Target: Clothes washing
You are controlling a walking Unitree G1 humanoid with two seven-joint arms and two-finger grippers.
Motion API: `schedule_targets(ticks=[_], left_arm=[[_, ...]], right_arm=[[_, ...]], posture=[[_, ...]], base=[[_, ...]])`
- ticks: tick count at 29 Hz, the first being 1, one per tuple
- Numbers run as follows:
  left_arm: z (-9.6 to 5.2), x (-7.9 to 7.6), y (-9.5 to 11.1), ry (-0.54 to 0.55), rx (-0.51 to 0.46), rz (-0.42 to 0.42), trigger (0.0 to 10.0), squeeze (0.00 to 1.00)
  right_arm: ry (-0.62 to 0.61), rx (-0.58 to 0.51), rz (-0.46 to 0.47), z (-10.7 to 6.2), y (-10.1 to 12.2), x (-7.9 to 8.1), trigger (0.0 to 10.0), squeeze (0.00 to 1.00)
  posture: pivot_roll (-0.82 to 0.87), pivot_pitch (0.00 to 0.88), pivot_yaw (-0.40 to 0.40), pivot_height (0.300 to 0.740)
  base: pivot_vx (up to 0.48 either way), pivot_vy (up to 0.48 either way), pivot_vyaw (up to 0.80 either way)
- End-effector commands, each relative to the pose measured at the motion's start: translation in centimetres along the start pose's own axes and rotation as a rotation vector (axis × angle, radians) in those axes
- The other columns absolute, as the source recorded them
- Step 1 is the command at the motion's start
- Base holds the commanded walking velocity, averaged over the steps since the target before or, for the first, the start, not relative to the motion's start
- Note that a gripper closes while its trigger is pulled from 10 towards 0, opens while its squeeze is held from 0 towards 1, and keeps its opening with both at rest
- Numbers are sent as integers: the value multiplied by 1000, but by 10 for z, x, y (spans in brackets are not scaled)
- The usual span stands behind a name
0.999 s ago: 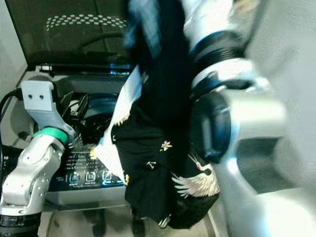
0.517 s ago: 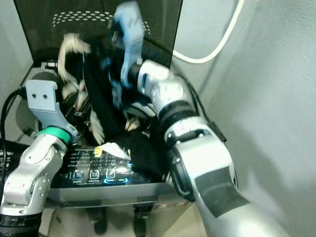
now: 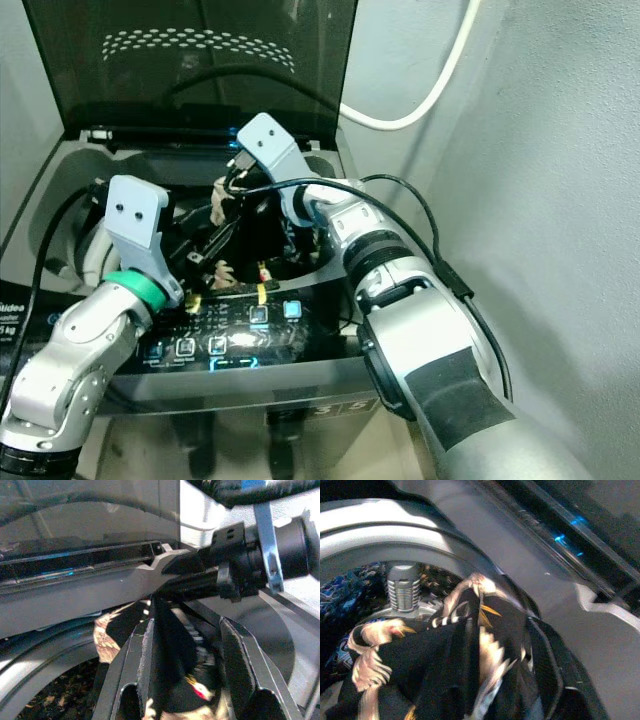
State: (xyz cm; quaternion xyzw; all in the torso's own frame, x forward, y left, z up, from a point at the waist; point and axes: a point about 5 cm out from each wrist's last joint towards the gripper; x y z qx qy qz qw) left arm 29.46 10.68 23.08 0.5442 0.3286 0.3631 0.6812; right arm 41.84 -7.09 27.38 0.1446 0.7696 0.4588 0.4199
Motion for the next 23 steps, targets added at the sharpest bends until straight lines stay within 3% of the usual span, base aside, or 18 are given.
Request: schedule_targets(ticks=[1, 2, 4, 5, 7, 12, 14, 16, 18, 19, 23], left_arm=[[-1, -3, 0, -19, 10, 7, 10000, 0], [-1, -3, 0, -19, 10, 7, 10000, 0], [1, -1, 0, -13, 9, 11, 10000, 0], [1, -1, 0, -13, 9, 11, 10000, 0], [2, 1, 1, -5, 2, 6, 10000, 0], [3, 8, 2, 38, -14, -31, 10000, 0], [4, 15, 1, 78, -14, -44, 10000, 0], [5, 18, 0, 102, -7, -38, 10000, 0], [8, 25, 0, 154, -14, -46, 10000, 0], [8, 25, 0, 154, -14, -46, 10000, 0], [9, 40, -1, 279, -24, -112, 10000, 0]], right_arm=[[-25, -10, 43, -3, 0, -6, 10000, 0], [-25, -10, 43, -3, 0, -6, 10000, 0], [-17, -100, 223, -8, 10, -15, 10000, 0], [-17, -100, 223, -8, 10, -15, 10000, 0], [19, -179, 357, -14, 18, -23, 10000, 0], [111, -257, 407, -23, 24, -31, 10000, 0], [209, -281, 368, -33, 25, -36, 10000, 0], [214, -274, 347, -38, 22, -41, 10000, 0], [70, -311, 343, -47, 23, -58, 10000, 0], [70, -311, 343, -47, 23, -58, 10000, 0], [-299, -479, 521, -66, 26, -92, 10000, 0]], posture=[[148, 37, 6, 740], [148, 37, 6, 740], [143, 33, 29, 740], [143, 33, 29, 740], [139, 27, 40, 740], [130, 22, 56, 740], [126, 21, 70, 740], [123, 19, 77, 740], [120, 18, 82, 740], [120, 18, 82, 740], [113, 14, 96, 740]], base=[[0, 0, 0], [0, 0, 0], [0, 0, 0], [0, 0, 0], [0, 0, 0], [0, 0, 0], [0, 0, 0], [0, 0, 0], [0, 0, 0], [0, 0, 0], [0, 0, 0]])
Point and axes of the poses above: a point about 5 cm out from each wrist's last joint towards the gripper, its own z axis pointing out of the wrist towards the gripper, its own y axis along the axis of the wrist's last joint, x = y × z, and after that the axes turned 9 degrees about -z, right-handed
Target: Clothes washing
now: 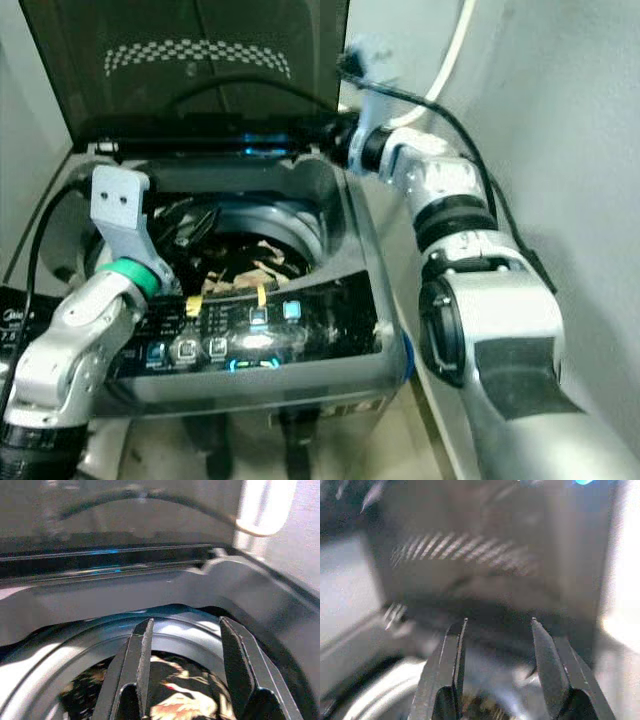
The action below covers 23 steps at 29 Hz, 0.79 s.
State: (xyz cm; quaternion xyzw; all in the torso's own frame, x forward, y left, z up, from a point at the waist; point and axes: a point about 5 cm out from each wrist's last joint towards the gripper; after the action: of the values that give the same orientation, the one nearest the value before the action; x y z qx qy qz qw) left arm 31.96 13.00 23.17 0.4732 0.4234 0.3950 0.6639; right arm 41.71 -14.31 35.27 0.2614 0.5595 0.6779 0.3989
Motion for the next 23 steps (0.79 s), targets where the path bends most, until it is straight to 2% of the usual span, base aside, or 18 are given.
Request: schedule_targets(ticks=[1, 2, 4, 5, 6, 7, 11, 12, 13, 15, 16, 17, 19, 20, 21, 23], left_arm=[[1, 10, -2, 70, 12, -16, 10000, 0], [1, 10, -2, 70, 12, -16, 10000, 0], [3, 15, -7, 94, 40, -12, 10000, 0], [5, 15, -9, 101, 49, 16, 10000, 0], [5, 15, -9, 101, 49, 16, 10000, 0], [7, 14, -9, 99, 44, 47, 10000, 0], [11, 8, -4, 69, 7, 45, 10000, 0], [14, 5, -1, 61, -14, 41, 10000, 0], [14, 5, -1, 61, -14, 41, 10000, 0], [17, 0, 2, 55, -39, 48, 10000, 0], [18, -2, 2, 55, -43, 54, 10000, 0], [18, -2, 2, 55, -43, 54, 10000, 0], [18, -4, 1, 51, -48, 58, 10000, 0], [18, -4, 1, 51, -48, 58, 10000, 0], [17, -4, 1, 50, -55, 52, 10000, 0], [17, -3, 1, 52, -58, 52, 10000, 0]], right_arm=[[-206, -56, 71, -8, -2, -16, 10000, 0], [-206, -56, 71, -8, -2, -16, 10000, 0], [-299, 18, 52, -20, -32, -21, 10000, 0], [-312, 57, 5, -27, -50, -17, 10000, 0], [-312, 57, 5, -27, -50, -17, 10000, 0], [-302, 63, -107, -37, -68, -5, 10000, 0], [-315, 12, -163, -43, -72, 7, 10000, 0], [-335, -30, -223, -45, -70, 13, 10000, 0], [-335, -30, -223, -45, -70, 13, 10000, 0], [-352, -101, -187, -48, -69, 25, 10000, 0], [-367, -122, -135, -51, -74, 30, 10000, 0], [-367, -122, -135, -51, -74, 30, 10000, 0], [-347, -124, -51, -53, -88, 43, 10000, 0], [-347, -124, -51, -53, -88, 43, 10000, 0], [-312, -114, -28, -55, -94, 56, 10000, 0], [-306, -112, -29, -56, -94, 61, 10000, 0]], posture=[[112, 13, 99, 740], [112, 13, 99, 740], [105, 8, 101, 740], [98, 6, 102, 740], [98, 6, 102, 740], [96, 5, 100, 740], [90, 0, 105, 740], [90, 0, 105, 740], [90, 0, 105, 740], [84, 2, 96, 740], [88, 0, 86, 740], [88, 0, 86, 740], [90, 0, 79, 740], [90, 0, 79, 740], [94, 0, 74, 740], [94, 0, 74, 740]], base=[[0, 0, 0], [0, 0, 0], [0, 0, 0], [0, 0, 0], [0, 0, 0], [0, 0, 0], [0, 0, 0], [0, 0, 0], [0, 0, 0], [0, 0, 0], [0, 0, 0], [0, 0, 0], [0, 0, 0], [0, 0, 0], [0, 0, 0], [0, 0, 0]])
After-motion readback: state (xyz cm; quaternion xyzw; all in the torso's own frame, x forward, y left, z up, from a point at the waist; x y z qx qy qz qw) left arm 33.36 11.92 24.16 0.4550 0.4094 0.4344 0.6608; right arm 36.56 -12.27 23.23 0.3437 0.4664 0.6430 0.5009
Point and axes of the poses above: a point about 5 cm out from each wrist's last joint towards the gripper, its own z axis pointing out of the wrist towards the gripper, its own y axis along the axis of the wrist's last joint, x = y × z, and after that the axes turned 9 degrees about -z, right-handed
